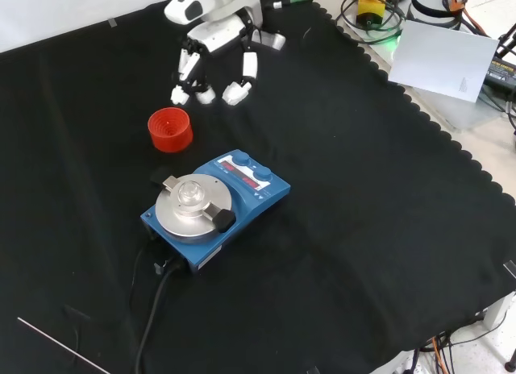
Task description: Turn on the heater.
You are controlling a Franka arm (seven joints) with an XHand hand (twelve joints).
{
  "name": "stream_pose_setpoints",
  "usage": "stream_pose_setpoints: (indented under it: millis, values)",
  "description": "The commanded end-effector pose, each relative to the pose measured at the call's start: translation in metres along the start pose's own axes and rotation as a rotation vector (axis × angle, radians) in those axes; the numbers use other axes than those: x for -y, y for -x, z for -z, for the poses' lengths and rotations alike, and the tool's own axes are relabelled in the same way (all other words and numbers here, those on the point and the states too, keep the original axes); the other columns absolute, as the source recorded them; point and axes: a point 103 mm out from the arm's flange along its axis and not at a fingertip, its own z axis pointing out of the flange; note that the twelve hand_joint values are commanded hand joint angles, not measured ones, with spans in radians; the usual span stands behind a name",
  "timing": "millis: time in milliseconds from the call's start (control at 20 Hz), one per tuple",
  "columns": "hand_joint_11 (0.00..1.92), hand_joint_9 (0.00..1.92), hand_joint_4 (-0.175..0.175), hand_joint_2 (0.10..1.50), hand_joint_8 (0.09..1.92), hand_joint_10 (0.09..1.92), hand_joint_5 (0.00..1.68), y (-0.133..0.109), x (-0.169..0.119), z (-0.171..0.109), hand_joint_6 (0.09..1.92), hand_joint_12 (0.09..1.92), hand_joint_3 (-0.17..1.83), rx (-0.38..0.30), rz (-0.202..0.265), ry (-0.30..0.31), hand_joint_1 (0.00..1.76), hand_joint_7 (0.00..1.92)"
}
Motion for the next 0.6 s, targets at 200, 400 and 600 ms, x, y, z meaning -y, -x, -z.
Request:
stream_pose_setpoints:
  millis: [200, 400, 600]
  values:
    - [1.71, 1.71, -0.036, 0.67, 1.17, 0.89, 0.38, 0.014, 0.071, -0.009, 0.09, 0.81, 0.74, 0.232, -0.045, -0.119, 1.23, 1.47]
    - [1.75, 1.83, -0.029, 0.71, 1.48, 1.27, 0.44, 0.007, 0.075, -0.016, 0.09, 1.20, 0.84, 0.233, -0.053, -0.174, 1.33, 1.60]
    - [1.73, 1.86, -0.023, 0.67, 1.62, 1.47, 0.45, 0.004, 0.075, -0.023, 0.09, 1.41, 1.03, 0.235, -0.064, -0.240, 1.42, 1.66]
